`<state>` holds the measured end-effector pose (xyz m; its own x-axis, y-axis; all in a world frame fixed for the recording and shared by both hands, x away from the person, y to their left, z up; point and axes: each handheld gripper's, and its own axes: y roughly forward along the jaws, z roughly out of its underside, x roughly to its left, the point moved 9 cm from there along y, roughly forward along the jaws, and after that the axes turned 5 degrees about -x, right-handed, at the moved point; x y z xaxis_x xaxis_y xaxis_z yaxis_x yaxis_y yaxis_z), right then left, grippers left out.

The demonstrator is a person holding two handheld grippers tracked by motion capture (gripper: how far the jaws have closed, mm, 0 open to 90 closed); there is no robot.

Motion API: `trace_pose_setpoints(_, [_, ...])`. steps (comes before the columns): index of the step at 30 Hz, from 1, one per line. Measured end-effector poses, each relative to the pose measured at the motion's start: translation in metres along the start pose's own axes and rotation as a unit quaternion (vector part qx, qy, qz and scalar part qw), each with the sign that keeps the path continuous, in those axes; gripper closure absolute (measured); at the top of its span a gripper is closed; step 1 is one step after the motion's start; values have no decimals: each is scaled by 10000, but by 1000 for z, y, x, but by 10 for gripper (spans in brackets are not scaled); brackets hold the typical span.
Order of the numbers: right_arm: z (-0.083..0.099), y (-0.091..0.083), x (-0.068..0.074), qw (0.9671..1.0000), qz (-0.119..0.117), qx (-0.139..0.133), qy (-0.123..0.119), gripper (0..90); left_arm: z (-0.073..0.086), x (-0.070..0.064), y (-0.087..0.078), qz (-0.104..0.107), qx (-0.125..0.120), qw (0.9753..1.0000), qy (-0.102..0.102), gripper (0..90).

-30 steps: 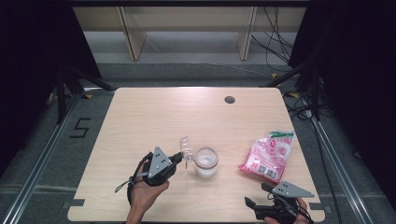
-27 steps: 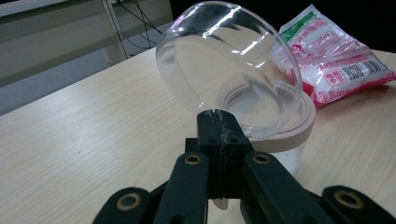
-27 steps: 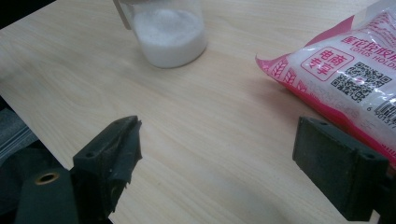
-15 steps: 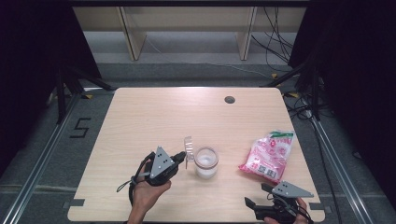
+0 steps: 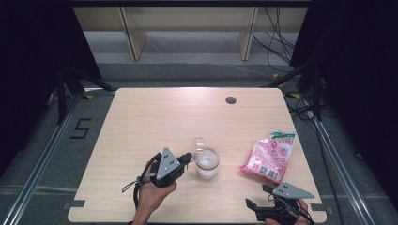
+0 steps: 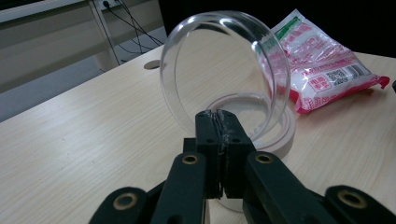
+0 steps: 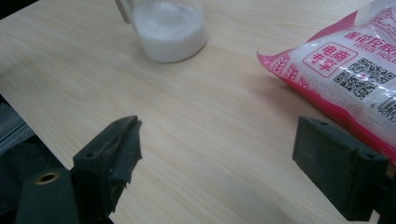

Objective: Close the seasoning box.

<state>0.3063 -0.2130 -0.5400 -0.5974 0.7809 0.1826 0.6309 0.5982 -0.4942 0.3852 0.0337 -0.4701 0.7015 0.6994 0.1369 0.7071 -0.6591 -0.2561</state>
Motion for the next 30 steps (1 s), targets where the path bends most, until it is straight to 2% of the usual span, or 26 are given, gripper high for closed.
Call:
trace_pose_setpoints(5, [0,0,0,10000,4,2,-4,162,-1,-5,3,54,-15,10000,-23,859])
trace_pose_setpoints(8, [0,1,-1,10000,5,-19,-45,161,0,-8,3,123,16,9999,-56,795])
trace_pose_setpoints(12, [0,0,0,10000,-3,-3,-12,161,3,-14,1,276,60,9993,-244,626])
trace_pose_setpoints(13, [1,1,2,9999,-20,27,124,161,5,-16,1,293,85,9991,-301,561])
trace_pose_setpoints(14, [1,1,1,10000,-57,-4,49,161,5,-17,0,312,85,9989,-348,489])
trace_pose_setpoints(16, [1,1,0,10000,-27,-11,51,161,6,-21,-1,361,-23,9979,-543,432])
trace_pose_setpoints(17, [1,1,0,10000,-34,-3,54,161,8,-21,-2,367,-15,9980,-519,395])
trace_pose_setpoints(18, [1,2,0,10000,-52,-24,10,162,10,-22,-3,362,6,9975,-610,366])
trace_pose_setpoints(19, [2,1,3,9998,-26,31,194,161,13,-22,-4,341,66,9977,-579,344])
trace_pose_setpoints(20, [2,1,4,9998,-41,41,206,162,16,-23,-6,356,129,9977,-555,327])
trace_pose_setpoints(22, [1,2,0,10000,-42,-21,-8,161,20,-26,-8,402,191,9974,-568,303])
trace_pose_setpoints(24, [0,2,0,10000,-45,-35,7,161,23,-29,-10,421,183,9971,-611,293])
trace_pose_setpoints(25, [0,2,1,10000,-41,-32,48,160,24,-30,-11,415,175,9971,-620,290])
trace_pose_setpoints(26, [1,1,5,9996,-67,6,268,159,25,-30,-12,429,204,9971,-588,287])
trace_pose_setpoints(27, [-1,2,0,9999,-34,-84,48,159,26,-31,-13,423,210,9972,-583,285])
trace_pose_setpoints(28, [-1,2,2,9999,-76,-91,94,159,27,-31,-13,459,180,9972,-560,284])
trace_pose_setpoints(30, [-2,1,1,9999,-65,-139,25,159,28,-32,-16,424,187,9973,-565,282])
